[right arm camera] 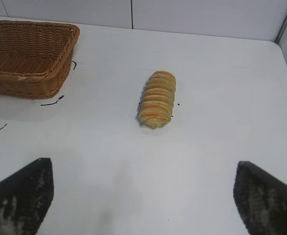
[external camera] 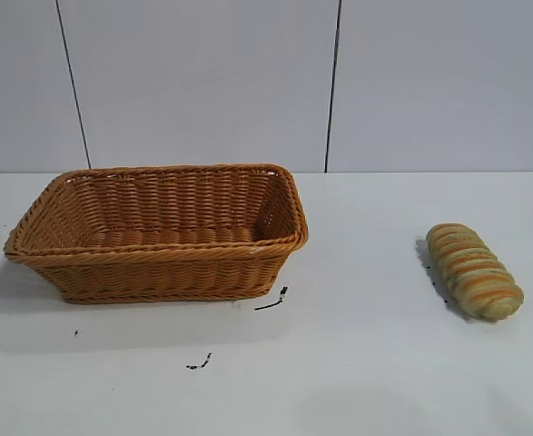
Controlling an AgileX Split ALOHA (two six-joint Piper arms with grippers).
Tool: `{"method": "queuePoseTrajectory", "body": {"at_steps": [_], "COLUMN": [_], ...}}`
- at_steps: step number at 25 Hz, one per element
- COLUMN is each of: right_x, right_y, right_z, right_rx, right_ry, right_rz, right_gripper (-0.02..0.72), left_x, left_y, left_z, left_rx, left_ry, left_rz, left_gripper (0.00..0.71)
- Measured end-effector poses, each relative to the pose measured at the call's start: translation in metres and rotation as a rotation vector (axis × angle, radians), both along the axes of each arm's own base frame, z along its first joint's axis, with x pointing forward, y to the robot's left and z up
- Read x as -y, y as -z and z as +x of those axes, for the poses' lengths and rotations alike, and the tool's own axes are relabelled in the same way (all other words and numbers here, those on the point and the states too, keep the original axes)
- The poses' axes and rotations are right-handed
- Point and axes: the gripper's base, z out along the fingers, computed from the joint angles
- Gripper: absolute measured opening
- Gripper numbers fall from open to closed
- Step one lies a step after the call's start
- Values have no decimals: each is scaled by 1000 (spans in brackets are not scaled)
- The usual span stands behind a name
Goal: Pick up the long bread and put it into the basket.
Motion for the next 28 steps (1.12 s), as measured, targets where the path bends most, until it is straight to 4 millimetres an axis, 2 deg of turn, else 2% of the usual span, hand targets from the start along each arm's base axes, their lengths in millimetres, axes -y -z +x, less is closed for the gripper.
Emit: {"method": "queuePoseTrajectory", "body": {"at_steps": [10, 14, 21, 28], "right_x": [0, -1, -3, -7], "right_y": [-2, -16, -39, -33], "right_z": [1, 18, 91, 191], "right_rx": [5, -38, -290, -569], "right_ry": [1, 3, 32, 38], "right_rz": [1, 0, 28, 13], "right_gripper": [693, 693, 693, 693], "left_x": [0, 0, 0, 0], "left_y": [0, 0, 0, 0], "left_z": [0, 0, 0, 0], "left_rx": [0, 0, 0, 0], "left_ry": [0, 0, 0, 0], "left_rz": [0, 0, 0, 0], "left_gripper": [696, 696, 696, 696]}}
